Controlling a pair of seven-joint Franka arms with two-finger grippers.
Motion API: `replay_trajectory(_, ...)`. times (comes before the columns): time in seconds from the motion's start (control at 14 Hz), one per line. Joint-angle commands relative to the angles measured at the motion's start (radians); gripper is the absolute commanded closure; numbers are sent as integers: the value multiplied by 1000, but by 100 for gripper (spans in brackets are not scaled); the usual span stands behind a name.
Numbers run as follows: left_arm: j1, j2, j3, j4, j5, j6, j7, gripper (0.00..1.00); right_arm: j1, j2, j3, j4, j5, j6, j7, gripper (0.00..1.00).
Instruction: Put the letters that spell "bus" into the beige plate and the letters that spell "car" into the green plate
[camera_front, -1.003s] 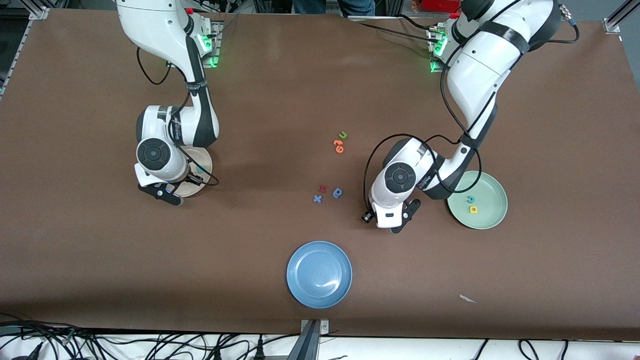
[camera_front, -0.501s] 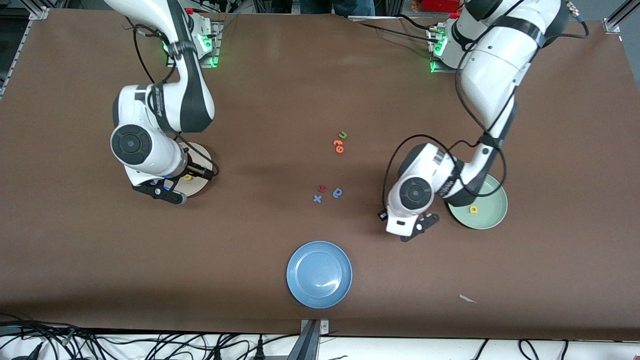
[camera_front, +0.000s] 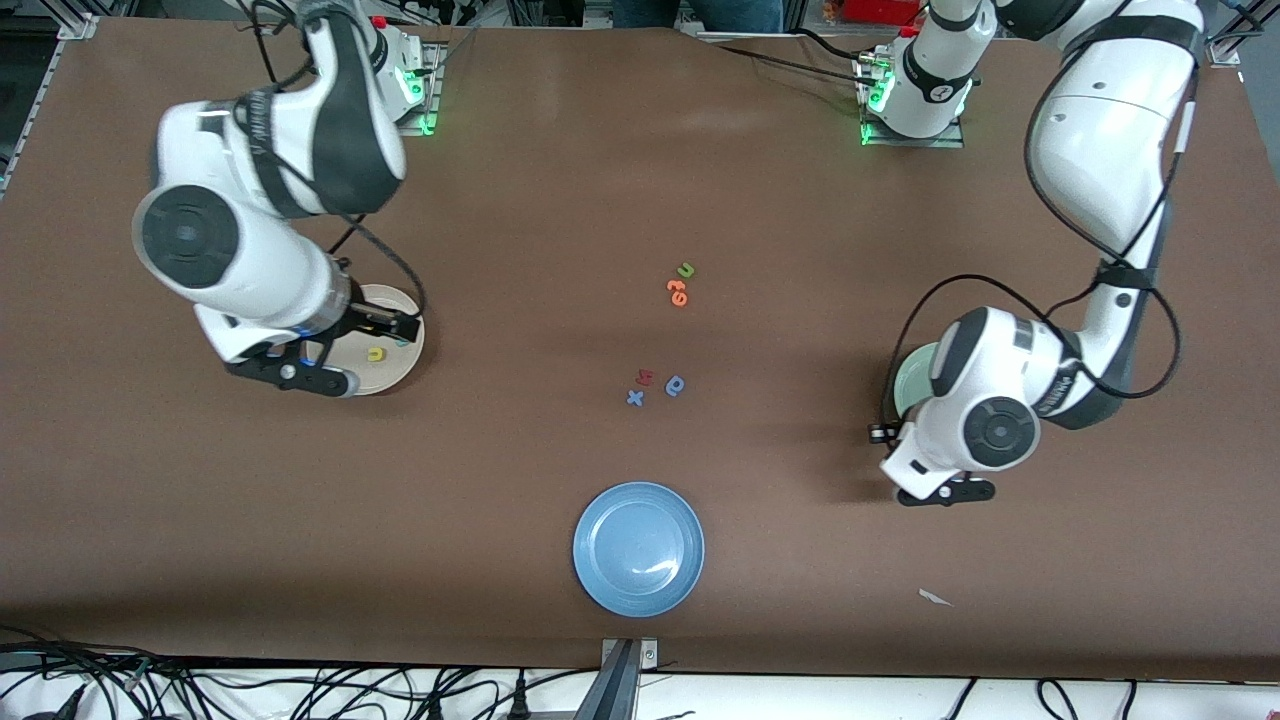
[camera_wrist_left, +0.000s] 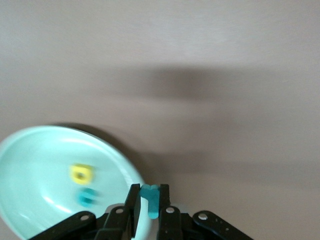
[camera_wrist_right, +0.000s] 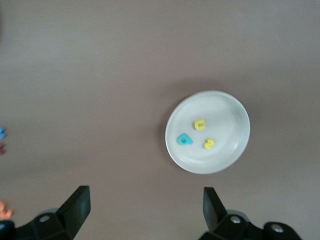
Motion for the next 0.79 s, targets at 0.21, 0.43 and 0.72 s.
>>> replay_trajectory(0.21, 95, -146, -12, -256, 51, 114, 175, 85, -570, -194, 529, -13, -210, -12, -79, 0)
replay_trajectory(0.43, 144, -252, -12, -448, 51, 280, 172, 78, -713, -387, 637, -230, -216, 24, -78, 0)
replay_trajectory(0.72, 170, -274, -14, -446, 48, 268, 183, 0, -737, -472, 637, -379, -224, 190, -128, 0)
